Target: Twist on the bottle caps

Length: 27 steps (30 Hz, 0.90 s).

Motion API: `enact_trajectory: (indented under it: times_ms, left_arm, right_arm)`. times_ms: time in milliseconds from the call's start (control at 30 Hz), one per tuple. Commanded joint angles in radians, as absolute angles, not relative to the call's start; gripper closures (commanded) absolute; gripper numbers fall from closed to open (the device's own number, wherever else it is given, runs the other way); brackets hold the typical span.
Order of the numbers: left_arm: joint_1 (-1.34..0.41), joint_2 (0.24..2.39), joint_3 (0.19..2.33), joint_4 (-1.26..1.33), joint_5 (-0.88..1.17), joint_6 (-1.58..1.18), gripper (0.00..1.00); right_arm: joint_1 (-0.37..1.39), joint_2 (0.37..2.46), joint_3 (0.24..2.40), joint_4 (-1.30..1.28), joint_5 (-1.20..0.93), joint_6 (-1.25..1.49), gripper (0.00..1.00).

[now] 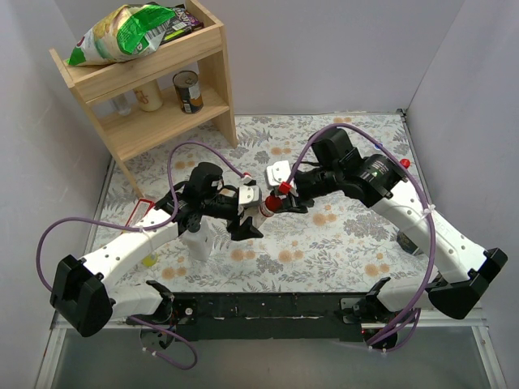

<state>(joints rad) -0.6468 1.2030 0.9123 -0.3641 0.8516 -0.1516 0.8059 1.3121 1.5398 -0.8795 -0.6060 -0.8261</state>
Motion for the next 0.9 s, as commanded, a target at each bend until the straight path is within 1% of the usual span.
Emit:
enact_trajectory:
  times_ms: [0,167,433,867]
  left_arm:
    - [-0.652,1.169,0.954,-0.354,0.856,-0.141,1.00]
    - [-0.652,1.172,0.966,-0.354,0.853,-0.140,1.00]
    - [-0.652,1.177,0.966,-0.344,0.842,-0.143,1.00]
    - [-0.652,1.175,0.962,-0.337,0.810,-0.137,1.00]
  right_arm:
    - [0.818,1.319,1.525,-0.822,-0.580,-0.815,0.56]
    - [0.822,1.324,1.517,-0.821,-0.601,-0.821,0.56]
    - [0.827,1.344,1.534,-0.905,-0.709,-0.865,0.57]
    - [0.830,1.413,1.606,-1.046,-0.747,-0.936,0.58]
